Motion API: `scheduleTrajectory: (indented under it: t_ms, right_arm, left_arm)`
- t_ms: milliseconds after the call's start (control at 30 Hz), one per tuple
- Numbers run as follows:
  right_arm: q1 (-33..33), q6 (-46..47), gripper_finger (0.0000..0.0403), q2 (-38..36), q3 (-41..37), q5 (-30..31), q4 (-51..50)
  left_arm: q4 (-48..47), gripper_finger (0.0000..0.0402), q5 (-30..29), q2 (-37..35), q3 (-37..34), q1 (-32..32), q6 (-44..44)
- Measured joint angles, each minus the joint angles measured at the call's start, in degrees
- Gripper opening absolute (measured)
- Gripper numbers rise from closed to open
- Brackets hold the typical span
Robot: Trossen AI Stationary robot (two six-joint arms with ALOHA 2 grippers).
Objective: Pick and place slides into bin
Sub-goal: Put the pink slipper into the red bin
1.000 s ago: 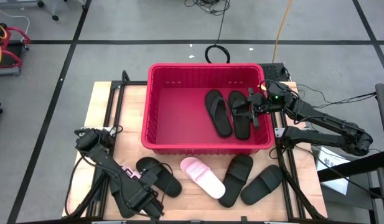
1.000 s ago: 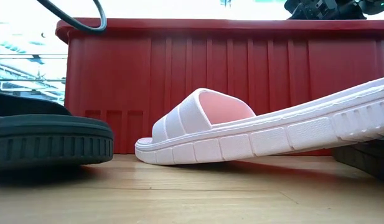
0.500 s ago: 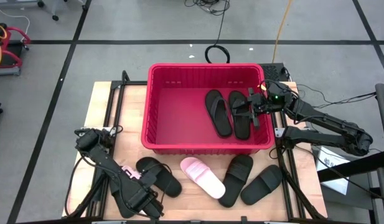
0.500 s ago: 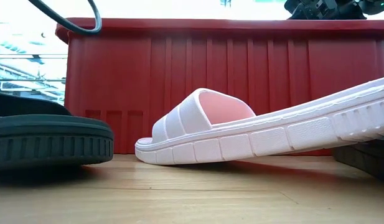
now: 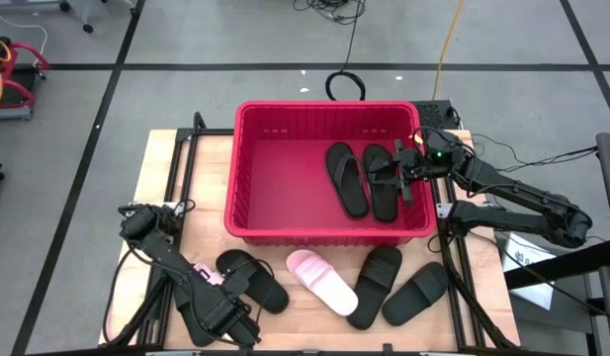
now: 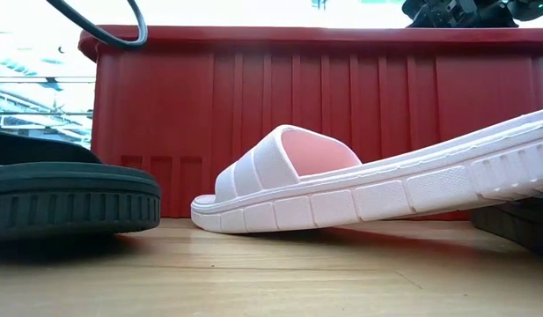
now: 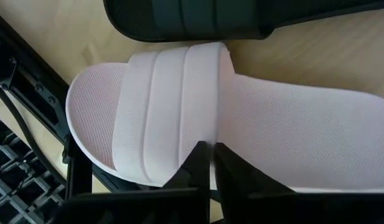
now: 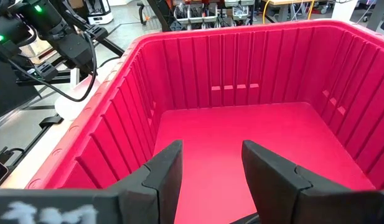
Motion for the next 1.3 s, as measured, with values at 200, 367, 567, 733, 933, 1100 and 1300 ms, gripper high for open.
scheduleTrajectory:
  t_ms: [200, 367, 567, 733, 933, 1100, 1300]
  right_arm:
    - [0.0, 0.0, 0.0155, 0.0, 0.0, 0.0, 0.0]
    - [0.0, 0.0, 0.0155, 0.0, 0.0, 0.0, 0.0]
    - [0.0, -0.1, 0.0155, 0.0, 0.0, 0.0, 0.0]
    - [0.0, 0.0, 0.0155, 0.0, 0.0, -0.1, 0.0]
    - [0.0, 0.1, 0.0155, 0.0, 0.0, -0.1, 0.0]
    - [0.0, 1.6, 0.0155, 0.0, 0.0, 0.0, 0.0]
    - [0.0, 1.6, 0.0155, 0.0, 0.0, 0.0, 0.0]
  left_arm:
    - [0.5, 0.0047, -0.1, 0.0, 0.0, 0.4, 0.0]
    - [0.6, 0.0082, 2.1, 0.0, 0.0, 1.7, 0.1]
    - [0.9, 0.0116, 6.8, -1.8, 0.0, 4.4, -2.4]
    - [0.6, 0.0119, 0.3, -10.2, 0.2, 5.3, -10.3]
    - [-0.2, 0.012, -3.5, -18.2, -0.2, 5.0, -13.7]
    - [0.3, 0.012, -5.9, -24.0, -7.6, 4.3, -13.8]
    - [15.1, 0.012, -5.7, -34.6, -22.8, 4.0, -12.7]
